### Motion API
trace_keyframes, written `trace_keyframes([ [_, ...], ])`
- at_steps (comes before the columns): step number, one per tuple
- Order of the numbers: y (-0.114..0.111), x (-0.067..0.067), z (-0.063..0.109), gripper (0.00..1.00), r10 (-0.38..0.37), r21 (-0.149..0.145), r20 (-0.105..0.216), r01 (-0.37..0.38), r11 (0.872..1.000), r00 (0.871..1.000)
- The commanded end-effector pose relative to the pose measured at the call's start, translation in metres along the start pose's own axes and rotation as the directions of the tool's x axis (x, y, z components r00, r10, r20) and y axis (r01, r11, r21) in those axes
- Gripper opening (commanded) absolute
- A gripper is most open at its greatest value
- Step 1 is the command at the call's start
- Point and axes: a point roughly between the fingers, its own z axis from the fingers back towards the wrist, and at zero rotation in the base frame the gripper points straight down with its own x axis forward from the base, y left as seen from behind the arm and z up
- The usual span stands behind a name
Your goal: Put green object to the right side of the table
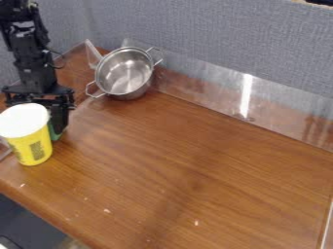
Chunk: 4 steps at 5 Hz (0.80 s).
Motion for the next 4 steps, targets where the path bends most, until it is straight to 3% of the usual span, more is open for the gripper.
trace_keyframes([
  [1,0.003,0.001,0.015,0.0,0.006,0.005,0.048,-0.006,1.0,0.999],
  [4,0.001,-0.002,0.027,0.0,-0.026,-0.013,0.069,0.027,1.0,0.997],
])
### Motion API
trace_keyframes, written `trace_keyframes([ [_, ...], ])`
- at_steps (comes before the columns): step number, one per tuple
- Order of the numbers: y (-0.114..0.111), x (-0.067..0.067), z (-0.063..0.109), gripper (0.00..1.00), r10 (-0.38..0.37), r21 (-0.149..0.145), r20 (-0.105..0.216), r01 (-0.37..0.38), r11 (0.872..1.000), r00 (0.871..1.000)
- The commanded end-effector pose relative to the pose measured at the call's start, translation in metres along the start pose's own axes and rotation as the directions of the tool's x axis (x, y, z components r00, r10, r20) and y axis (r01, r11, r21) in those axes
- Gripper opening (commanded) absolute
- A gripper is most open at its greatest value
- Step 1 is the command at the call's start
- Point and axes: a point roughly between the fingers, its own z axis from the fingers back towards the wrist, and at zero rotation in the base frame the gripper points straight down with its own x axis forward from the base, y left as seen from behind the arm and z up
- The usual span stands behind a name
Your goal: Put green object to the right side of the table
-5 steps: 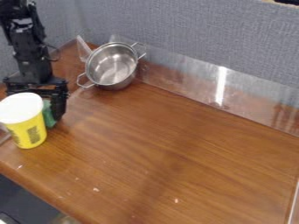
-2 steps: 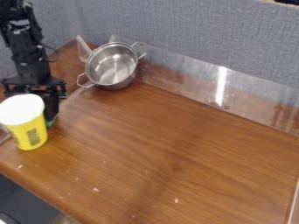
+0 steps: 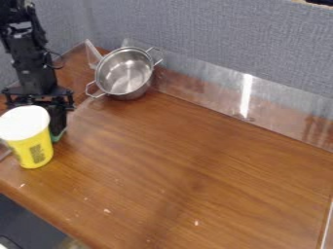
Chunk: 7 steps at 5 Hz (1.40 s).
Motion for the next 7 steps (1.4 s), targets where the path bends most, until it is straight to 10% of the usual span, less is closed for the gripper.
trace_keyframes([
  [1,0.004,0.002,0.03,0.0,-0.002,0.015,0.086,0.0,1.0,0.996],
  [7,-0.009,-0.005,0.058,0.0,-0.1,-0.017,0.139,0.103,0.995,0.985],
])
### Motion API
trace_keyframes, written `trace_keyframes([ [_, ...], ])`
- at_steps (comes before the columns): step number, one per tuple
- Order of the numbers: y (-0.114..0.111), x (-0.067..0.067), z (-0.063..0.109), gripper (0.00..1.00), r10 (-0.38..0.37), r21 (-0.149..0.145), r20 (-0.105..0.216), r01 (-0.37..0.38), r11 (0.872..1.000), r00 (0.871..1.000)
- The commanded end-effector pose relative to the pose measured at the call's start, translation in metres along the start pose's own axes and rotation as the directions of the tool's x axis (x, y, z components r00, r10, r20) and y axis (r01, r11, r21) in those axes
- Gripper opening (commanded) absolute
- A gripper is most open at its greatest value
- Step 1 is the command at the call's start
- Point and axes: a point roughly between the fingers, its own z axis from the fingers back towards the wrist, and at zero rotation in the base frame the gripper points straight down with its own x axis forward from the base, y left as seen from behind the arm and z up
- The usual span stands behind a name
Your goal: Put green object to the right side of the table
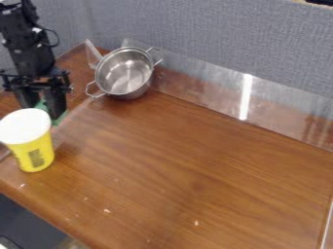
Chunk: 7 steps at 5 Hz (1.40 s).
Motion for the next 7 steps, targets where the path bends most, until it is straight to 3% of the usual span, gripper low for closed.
trace_keyframes([
  [1,-0.001,0.002,0.029,0.0,-0.023,0.028,0.084,0.021,0.999,0.996],
  [4,-0.03,-0.001,0.04,0.0,-0.138,0.014,0.101,0.137,0.99,0.985],
  [5,-0.067,-0.006,0.038,0.0,-0.252,-0.006,0.089,0.254,0.967,0.964],
  [6,-0.115,-0.007,0.029,0.0,-0.351,-0.022,0.071,0.354,0.935,0.934],
  [7,-0.152,-0.009,0.019,0.0,-0.417,-0.034,0.059,0.419,0.907,0.907],
])
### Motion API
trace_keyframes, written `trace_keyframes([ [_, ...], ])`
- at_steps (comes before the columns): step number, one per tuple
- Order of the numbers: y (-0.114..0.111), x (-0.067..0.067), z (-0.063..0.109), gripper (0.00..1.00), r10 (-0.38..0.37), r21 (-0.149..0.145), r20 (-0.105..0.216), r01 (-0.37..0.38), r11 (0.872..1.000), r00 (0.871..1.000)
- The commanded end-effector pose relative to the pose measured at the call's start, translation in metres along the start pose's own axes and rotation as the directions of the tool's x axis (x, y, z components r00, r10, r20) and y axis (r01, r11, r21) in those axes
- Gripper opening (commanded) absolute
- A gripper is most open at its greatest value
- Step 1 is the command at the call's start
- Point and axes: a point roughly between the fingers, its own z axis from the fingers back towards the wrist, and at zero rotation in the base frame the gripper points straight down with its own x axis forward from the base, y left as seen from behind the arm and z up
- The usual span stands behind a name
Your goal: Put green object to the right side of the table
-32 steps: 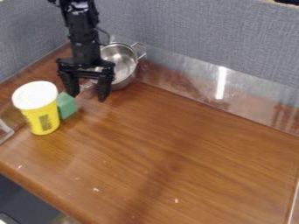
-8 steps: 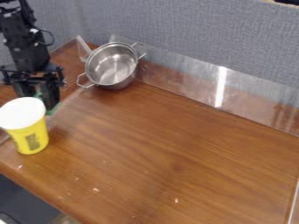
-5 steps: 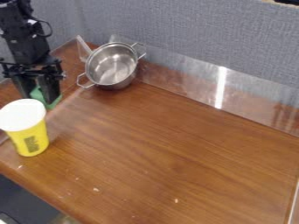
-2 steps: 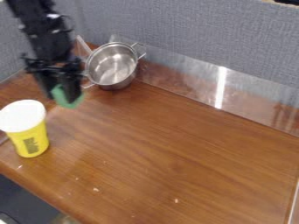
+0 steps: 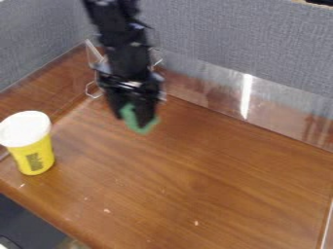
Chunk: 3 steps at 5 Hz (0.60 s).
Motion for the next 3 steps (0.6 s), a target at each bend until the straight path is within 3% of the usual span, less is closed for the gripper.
trace_keyframes([
  [1,-0.034,0.015,0.001,0.0,-0.065,0.006,0.03,0.064,0.998,0.997],
  [3,-0.086,0.022,-0.032,0.0,-0.159,-0.006,-0.011,0.159,0.987,0.987],
])
